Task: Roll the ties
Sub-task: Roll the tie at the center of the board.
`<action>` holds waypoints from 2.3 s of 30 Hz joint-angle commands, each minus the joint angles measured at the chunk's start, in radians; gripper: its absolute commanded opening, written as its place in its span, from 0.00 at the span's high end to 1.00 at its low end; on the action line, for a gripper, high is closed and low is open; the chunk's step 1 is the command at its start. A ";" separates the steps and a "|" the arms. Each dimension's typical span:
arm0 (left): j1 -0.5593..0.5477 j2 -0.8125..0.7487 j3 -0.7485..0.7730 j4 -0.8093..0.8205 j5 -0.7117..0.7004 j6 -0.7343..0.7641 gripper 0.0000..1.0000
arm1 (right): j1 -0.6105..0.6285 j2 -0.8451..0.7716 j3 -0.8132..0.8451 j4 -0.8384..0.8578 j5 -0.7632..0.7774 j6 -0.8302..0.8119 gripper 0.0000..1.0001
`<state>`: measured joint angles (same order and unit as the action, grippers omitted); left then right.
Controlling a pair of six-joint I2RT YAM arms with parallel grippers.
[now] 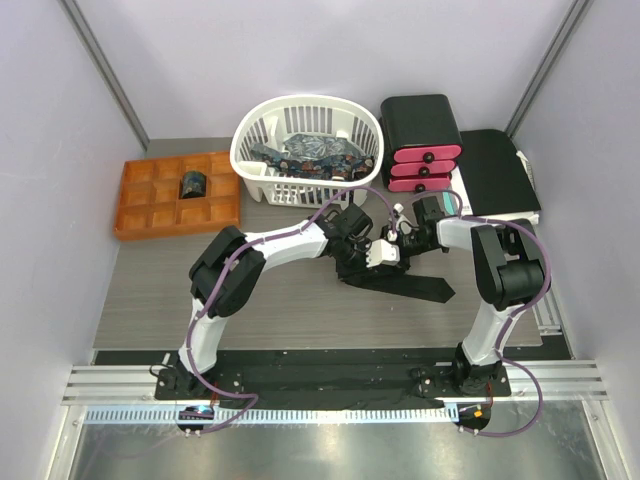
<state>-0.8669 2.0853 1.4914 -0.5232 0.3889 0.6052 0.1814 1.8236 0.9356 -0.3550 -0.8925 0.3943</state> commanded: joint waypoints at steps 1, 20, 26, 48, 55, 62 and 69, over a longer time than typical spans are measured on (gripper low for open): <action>-0.007 0.102 -0.042 -0.106 -0.076 0.018 0.69 | 0.029 -0.038 -0.006 0.062 -0.016 0.028 0.56; 0.057 -0.039 -0.077 -0.003 0.043 -0.081 0.35 | 0.004 0.077 -0.017 -0.085 0.222 -0.127 0.99; 0.104 -0.145 -0.178 0.146 0.116 -0.156 0.26 | 0.006 0.105 0.011 -0.099 0.299 -0.153 0.99; 0.128 -0.131 -0.246 0.327 0.298 -0.167 0.51 | 0.119 0.203 0.106 0.048 0.323 -0.130 0.99; 0.115 -0.123 -0.249 0.250 0.246 -0.134 0.71 | 0.112 0.155 0.138 0.042 0.256 -0.121 0.99; 0.106 -0.099 -0.233 0.190 0.145 -0.157 0.75 | 0.041 0.059 0.189 -0.143 0.156 -0.169 0.71; 0.106 -0.091 -0.230 0.178 0.108 -0.157 0.77 | 0.009 0.003 0.174 -0.260 0.107 -0.222 0.71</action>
<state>-0.7593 1.9572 1.2552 -0.2634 0.5610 0.4515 0.1844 1.8912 1.0958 -0.5323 -0.7776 0.2237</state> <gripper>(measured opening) 0.351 0.296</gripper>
